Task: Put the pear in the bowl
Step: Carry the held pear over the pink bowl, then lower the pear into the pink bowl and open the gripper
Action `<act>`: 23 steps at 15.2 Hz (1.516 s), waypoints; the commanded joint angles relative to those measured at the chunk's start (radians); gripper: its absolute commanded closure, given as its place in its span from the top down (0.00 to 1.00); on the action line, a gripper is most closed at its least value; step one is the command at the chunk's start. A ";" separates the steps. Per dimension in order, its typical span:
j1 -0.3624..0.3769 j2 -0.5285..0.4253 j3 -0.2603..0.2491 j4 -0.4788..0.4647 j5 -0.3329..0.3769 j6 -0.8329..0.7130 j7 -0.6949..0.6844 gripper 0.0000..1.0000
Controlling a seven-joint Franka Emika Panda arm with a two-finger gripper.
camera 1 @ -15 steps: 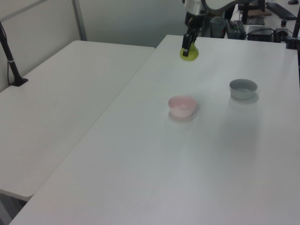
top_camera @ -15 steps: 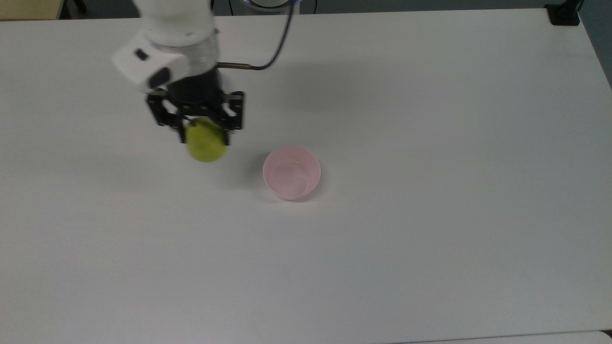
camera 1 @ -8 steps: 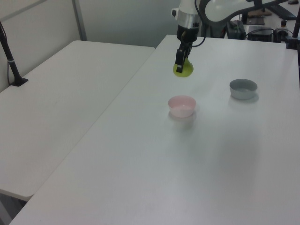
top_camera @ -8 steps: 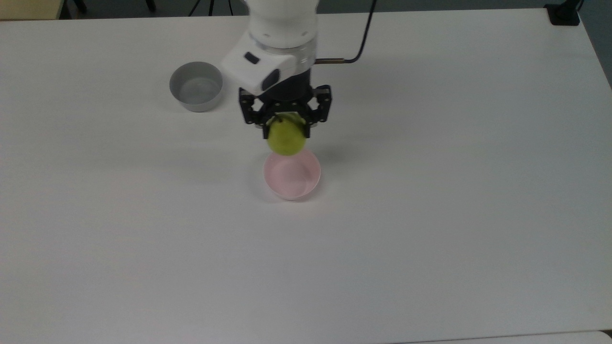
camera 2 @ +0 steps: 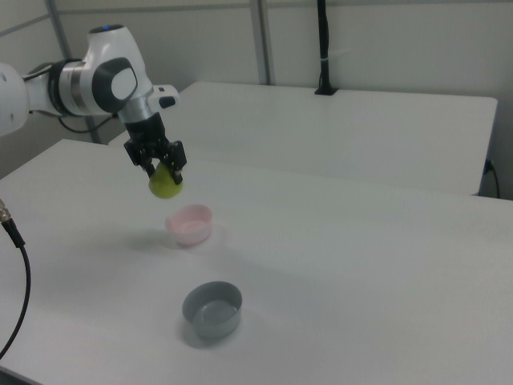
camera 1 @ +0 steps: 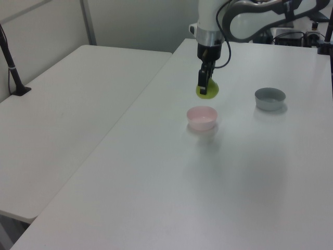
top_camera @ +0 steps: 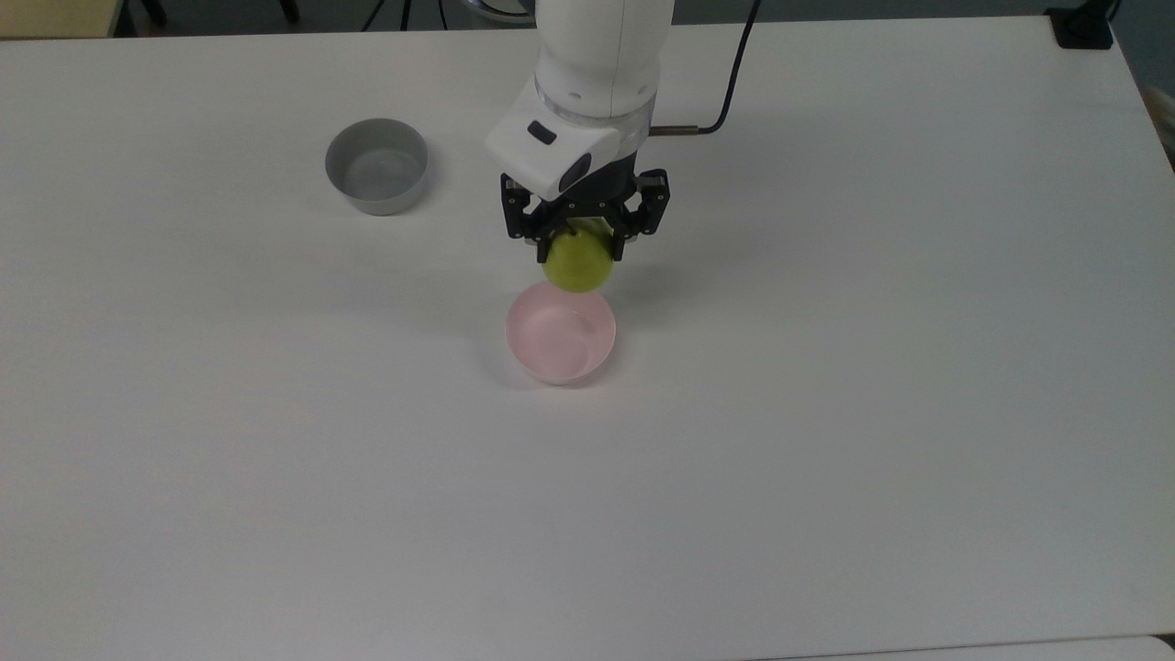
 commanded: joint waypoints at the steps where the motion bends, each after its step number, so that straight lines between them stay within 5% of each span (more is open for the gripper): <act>1: 0.016 -0.028 -0.011 -0.132 -0.023 0.142 0.021 0.54; 11: -0.001 0.062 -0.011 -0.149 -0.035 0.338 0.021 0.54; 23: -0.002 0.122 -0.018 -0.146 -0.042 0.383 0.019 0.61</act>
